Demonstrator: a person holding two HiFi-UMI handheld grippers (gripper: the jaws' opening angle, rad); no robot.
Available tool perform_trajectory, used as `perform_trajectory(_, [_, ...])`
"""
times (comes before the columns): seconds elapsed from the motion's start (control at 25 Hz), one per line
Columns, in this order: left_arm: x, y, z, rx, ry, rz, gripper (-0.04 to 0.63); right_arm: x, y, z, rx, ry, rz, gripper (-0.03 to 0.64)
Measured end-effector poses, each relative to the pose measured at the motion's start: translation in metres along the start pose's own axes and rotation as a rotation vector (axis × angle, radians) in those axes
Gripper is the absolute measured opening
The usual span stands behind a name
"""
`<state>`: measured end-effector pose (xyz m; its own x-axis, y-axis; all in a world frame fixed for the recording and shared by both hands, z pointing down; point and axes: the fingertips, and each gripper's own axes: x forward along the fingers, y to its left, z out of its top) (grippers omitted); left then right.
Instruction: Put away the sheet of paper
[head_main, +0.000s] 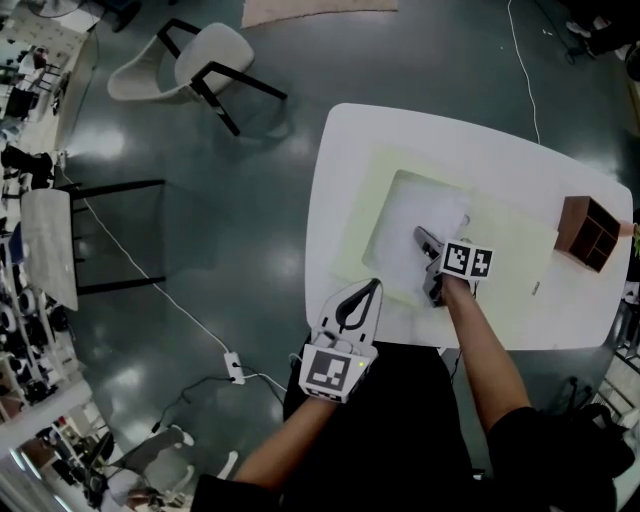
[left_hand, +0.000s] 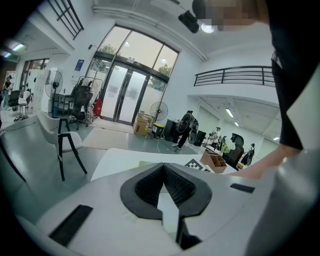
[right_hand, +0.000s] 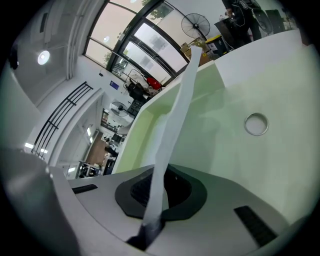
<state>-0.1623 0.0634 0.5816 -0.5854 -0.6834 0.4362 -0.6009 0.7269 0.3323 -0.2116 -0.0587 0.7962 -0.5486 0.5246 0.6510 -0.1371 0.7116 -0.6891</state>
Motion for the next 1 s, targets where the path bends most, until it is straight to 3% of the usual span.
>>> perform_trajectory(0.4, [-0.008, 0.038, 0.015, -0.024, 0.005, -0.058, 0.003, 0.027, 0.025, 0.002, 0.015, -0.021, 0.018, -0.003])
perform_trajectory(0.68, [-0.003, 0.043, 0.018, 0.005, 0.04, -0.141, 0.003, 0.036, 0.028, 0.002, 0.026, -0.021, 0.012, -0.003])
perform_trajectory(1.0, [-0.004, 0.049, 0.021, -0.018, 0.035, -0.166, 0.003, 0.039, 0.029, 0.001, 0.063, -0.035, 0.022, -0.002])
